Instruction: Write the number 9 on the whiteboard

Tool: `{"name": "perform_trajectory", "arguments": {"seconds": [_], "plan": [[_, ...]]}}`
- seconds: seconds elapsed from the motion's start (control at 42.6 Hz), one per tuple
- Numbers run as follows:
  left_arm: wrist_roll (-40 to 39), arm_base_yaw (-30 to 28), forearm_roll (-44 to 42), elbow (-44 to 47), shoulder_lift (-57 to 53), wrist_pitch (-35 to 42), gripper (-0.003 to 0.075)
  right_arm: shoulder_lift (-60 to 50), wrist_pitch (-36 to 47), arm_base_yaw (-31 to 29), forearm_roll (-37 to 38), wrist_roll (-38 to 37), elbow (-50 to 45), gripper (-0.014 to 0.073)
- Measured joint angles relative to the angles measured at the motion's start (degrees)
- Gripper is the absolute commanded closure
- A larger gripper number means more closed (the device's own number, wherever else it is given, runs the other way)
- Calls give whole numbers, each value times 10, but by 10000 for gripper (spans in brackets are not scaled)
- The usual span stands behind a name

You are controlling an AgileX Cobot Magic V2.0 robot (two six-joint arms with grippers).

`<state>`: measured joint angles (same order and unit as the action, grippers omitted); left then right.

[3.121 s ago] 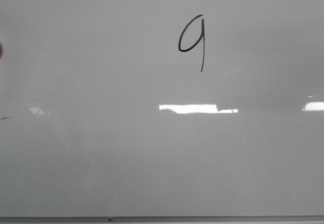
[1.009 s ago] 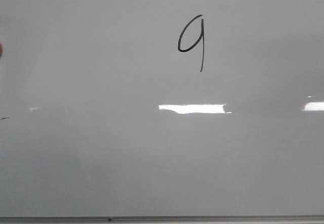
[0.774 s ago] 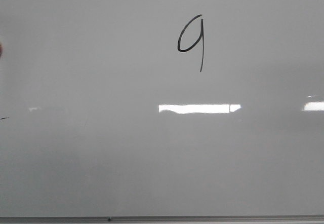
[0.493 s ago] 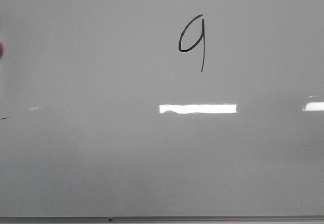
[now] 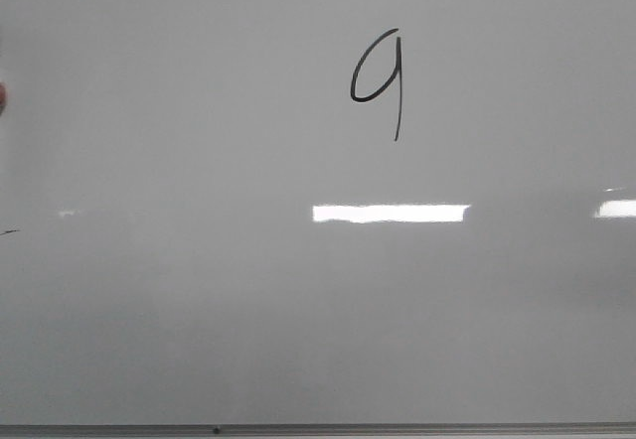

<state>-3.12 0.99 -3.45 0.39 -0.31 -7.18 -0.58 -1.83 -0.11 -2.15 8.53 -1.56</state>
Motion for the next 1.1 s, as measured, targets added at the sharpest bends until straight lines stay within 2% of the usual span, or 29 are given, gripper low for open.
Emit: {"name": "perform_trajectory", "arguments": {"seconds": [0.352, 1.103], "plan": [[0, 0, 0, 0, 0, 0, 739, 0, 11, 0, 0, -71, 0, 662], [0, 0, 0, 0, 0, 1, 739, 0, 13, 0, 0, -78, 0, 662]]}}
